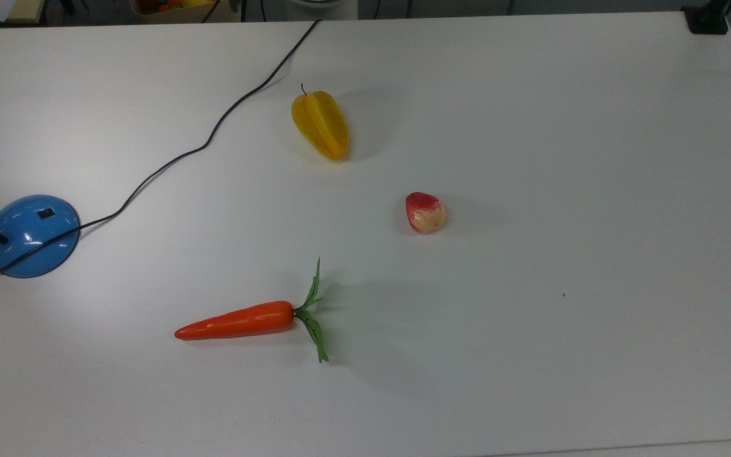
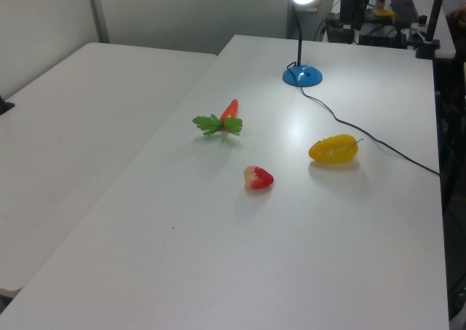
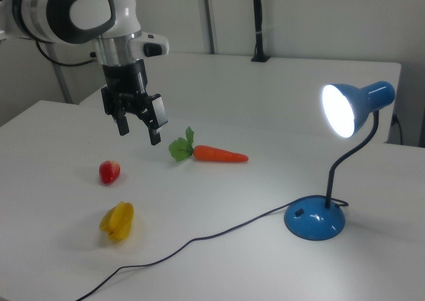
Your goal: Turn off lamp
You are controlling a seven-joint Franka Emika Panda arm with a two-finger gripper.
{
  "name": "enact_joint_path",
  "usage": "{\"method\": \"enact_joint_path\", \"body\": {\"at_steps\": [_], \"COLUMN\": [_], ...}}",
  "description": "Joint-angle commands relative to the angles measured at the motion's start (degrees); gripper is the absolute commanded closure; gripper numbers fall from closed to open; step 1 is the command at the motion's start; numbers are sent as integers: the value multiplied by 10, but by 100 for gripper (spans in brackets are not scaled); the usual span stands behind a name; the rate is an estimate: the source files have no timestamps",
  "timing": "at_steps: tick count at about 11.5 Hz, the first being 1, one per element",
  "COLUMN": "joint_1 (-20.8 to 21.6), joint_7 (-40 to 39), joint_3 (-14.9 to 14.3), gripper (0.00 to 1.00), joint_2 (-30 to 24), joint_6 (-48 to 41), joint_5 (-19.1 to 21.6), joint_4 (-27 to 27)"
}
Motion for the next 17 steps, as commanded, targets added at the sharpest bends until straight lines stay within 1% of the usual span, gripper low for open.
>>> {"method": "enact_joint_path", "body": {"at_steps": [1,15,16,17], "joint_1": [2,1,0,-2], "joint_7": [11,13,13,13], "joint_3": [0,0,0,0], "gripper": [0,0,4,12], "joint_2": [4,4,4,4], "joint_6": [-12,-10,-6,3], "joint_5": [5,7,8,8], "joint_4": [11,11,12,11]}}
